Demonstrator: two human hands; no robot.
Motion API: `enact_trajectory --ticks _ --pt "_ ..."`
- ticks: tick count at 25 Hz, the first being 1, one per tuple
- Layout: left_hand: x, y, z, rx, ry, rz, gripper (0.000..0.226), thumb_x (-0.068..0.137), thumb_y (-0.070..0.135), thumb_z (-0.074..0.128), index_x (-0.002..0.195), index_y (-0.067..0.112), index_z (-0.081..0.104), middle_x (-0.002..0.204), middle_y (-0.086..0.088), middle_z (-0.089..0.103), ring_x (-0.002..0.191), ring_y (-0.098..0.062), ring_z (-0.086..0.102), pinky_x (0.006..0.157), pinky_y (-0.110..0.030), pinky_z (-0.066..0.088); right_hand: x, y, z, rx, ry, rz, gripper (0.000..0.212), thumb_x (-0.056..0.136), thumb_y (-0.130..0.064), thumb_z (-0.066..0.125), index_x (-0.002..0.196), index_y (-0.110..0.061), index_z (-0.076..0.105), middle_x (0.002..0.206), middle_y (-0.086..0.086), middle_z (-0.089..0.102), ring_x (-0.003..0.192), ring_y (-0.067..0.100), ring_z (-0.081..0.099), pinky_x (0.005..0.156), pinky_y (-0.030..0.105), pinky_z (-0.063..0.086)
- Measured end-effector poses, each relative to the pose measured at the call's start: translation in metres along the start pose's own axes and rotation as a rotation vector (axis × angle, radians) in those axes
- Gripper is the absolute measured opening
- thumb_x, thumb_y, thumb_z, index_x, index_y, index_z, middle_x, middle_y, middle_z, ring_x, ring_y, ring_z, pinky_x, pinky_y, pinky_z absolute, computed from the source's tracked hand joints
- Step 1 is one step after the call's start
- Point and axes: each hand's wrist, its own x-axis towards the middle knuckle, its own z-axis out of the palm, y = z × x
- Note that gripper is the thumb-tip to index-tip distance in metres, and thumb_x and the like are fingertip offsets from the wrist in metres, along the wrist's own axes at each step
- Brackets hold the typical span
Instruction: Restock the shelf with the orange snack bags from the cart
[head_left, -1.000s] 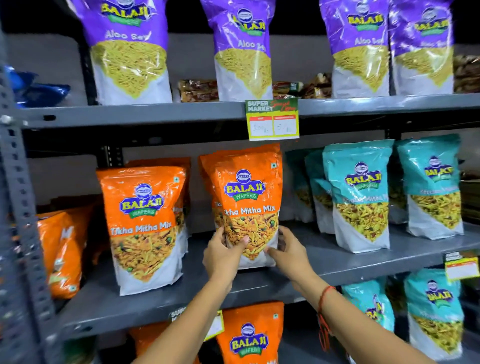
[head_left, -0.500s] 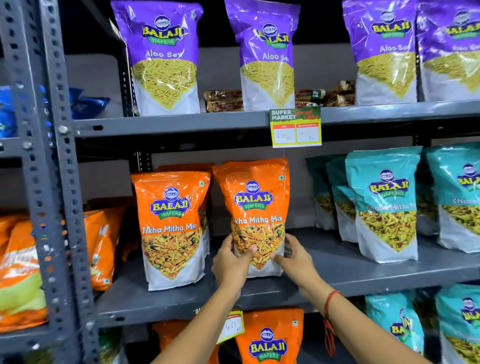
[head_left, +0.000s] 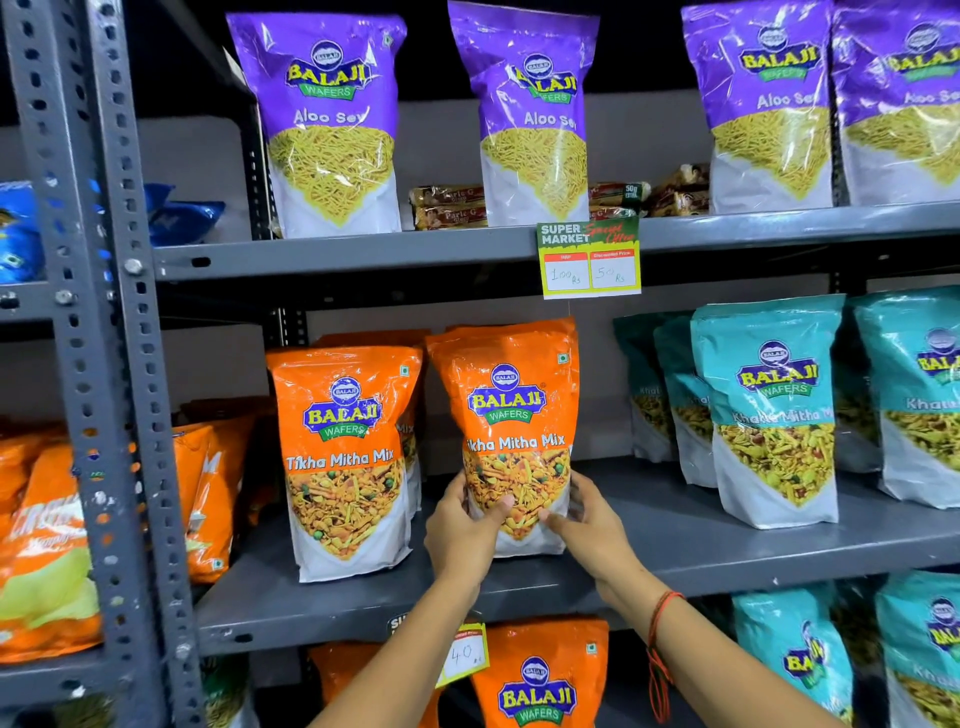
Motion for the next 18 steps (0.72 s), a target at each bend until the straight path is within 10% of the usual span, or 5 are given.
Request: enact_trajectory --ticks 18 --pt "-0.02 -0.002 -0.008 0.042 0.002 0.052 0.067 0.078 0.036 0.073 0.138 0.024 0.045 0.137 -0.002 0.059 0.127 -0.024 0.054 0.102 -0.039 0.047 -0.024 -0.006 -0.012 -0.129 0.056 -0.08 0.072 0.093 -0.015 0.064 0.154 -0.025 0.025 0.159 0.004 0.035 0.145 0.022 0.033 0.113 0.041 0.034"
